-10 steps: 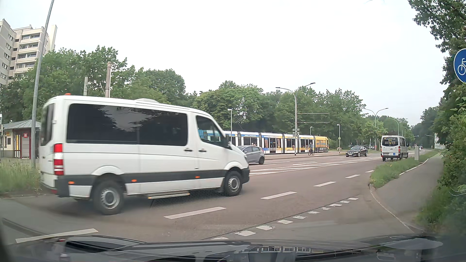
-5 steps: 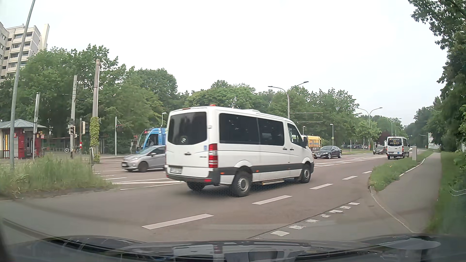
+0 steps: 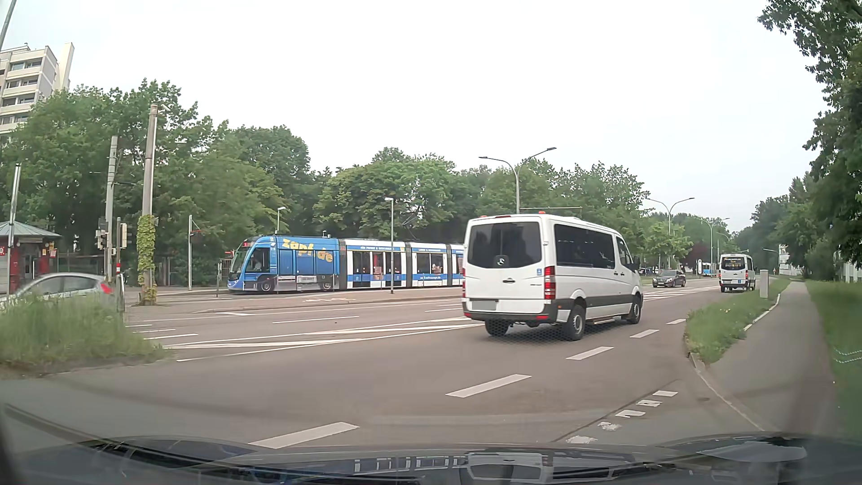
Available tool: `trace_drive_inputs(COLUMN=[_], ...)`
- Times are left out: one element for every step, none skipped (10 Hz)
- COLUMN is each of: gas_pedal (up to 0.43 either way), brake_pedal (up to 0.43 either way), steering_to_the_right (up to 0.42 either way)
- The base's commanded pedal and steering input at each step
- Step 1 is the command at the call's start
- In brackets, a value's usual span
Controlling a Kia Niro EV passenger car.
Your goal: Follow the waypoints while adhering to traffic rules and regulations
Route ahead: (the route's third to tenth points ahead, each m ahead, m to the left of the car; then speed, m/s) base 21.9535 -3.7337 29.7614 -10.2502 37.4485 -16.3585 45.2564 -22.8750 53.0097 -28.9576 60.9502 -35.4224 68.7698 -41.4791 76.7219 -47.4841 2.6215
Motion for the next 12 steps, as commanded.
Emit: trace_drive_inputs(gas_pedal=[0.189, 0.189, 0.189, 0.189, 0.189, 0.189, 0.189, 0.189, 0.189, 0.189, 0.189, 0.189], brake_pedal=[0.000, 0.000, 0.000, 0.000, 0.000, 0.000, 0.000, 0.000, 0.000, 0.000, 0.000, 0.000], steering_to_the_right=[0.109, 0.109, 0.113, 0.117, 0.121, 0.125, 0.130, 0.135, 0.142, 0.153, 0.165, 0.173])
